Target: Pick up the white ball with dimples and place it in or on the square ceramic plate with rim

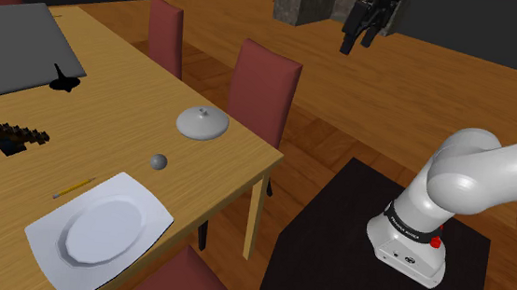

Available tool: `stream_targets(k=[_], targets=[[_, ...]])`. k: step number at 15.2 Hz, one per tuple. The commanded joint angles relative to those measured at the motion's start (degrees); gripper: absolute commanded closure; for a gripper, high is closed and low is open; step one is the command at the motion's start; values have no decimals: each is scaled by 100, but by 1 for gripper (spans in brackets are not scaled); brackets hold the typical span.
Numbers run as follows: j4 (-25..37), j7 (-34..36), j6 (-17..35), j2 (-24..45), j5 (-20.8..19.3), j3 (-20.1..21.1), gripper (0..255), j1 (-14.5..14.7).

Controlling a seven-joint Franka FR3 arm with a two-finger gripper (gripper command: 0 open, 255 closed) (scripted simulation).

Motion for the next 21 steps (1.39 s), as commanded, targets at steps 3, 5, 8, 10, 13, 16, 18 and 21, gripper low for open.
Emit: stream_targets(k=[3,5,8,10,13,16,18,21], targets=[[-50,204,203,193,134,189,0,56],[-75,405,409,410,259,379,0,111],[-62,702,718,780,425,660,0,188],[-21,897,923,1053,519,847,0,234],[91,1191,1222,1502,627,1124,0,294],[262,1489,1508,1993,689,1400,0,340],[410,1694,1687,2343,700,1579,0,367],[681,2014,1935,2900,662,1841,0,403]])
